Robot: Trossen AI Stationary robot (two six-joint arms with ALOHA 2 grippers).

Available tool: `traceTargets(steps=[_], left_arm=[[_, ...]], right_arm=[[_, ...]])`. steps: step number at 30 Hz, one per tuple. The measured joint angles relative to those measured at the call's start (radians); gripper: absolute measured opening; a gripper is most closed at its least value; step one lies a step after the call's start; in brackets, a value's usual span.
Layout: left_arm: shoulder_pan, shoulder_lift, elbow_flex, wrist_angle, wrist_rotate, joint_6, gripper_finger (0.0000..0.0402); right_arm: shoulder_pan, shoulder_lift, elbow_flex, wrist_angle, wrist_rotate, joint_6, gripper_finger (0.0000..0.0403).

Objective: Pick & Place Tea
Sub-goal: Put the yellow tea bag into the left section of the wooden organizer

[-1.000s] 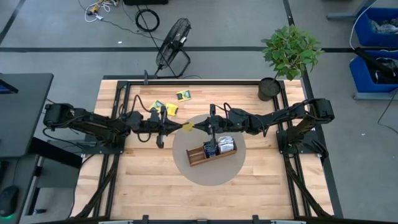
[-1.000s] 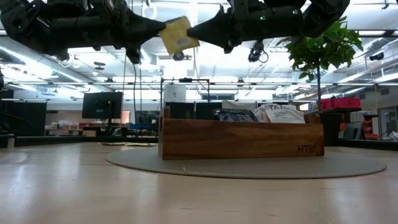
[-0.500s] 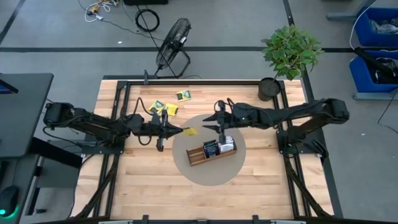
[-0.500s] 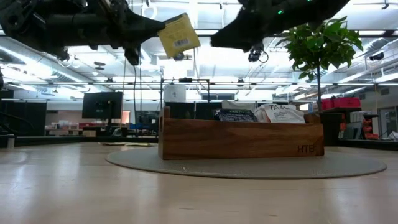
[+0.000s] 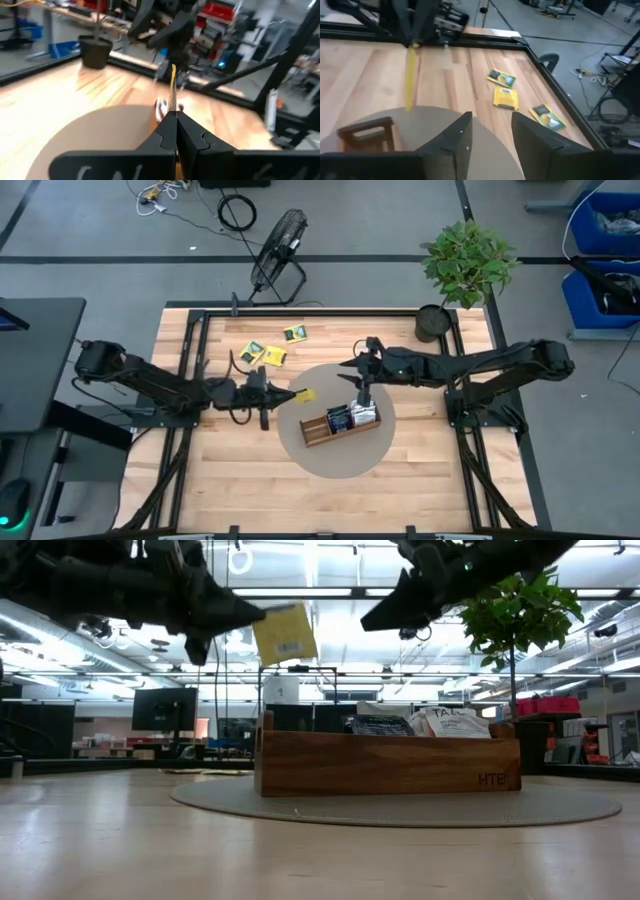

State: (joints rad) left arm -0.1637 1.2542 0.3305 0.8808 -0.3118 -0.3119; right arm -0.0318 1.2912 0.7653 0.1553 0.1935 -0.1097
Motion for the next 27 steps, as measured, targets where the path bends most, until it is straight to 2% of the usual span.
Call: traceTargets(steps=[6, 12, 17, 27], left_arm=[[-0.062, 0.142, 0.08, -0.006, -0.07, -0.018, 0.0001], [-0.107, 0.249, 0.203, -0.168, -0.118, -0.047, 0.0001], [-0.137, 0.268, 0.274, -0.27, -0.128, -0.065, 0.0001], [-0.165, 0.285, 0.285, -0.344, -0.187, -0.176, 0.0001]], right_arm=[[-0.001, -0.037, -0.086, 0.113, 0.011, 0.0, 0.0146], [-0.001, -0.12, -0.15, 0.11, 0.039, 0.033, 0.0144], [0.0, -0.174, -0.191, 0.116, 0.035, 0.066, 0.0143], [0.006, -0.207, -0.227, 0.112, 0.035, 0.089, 0.0143]])
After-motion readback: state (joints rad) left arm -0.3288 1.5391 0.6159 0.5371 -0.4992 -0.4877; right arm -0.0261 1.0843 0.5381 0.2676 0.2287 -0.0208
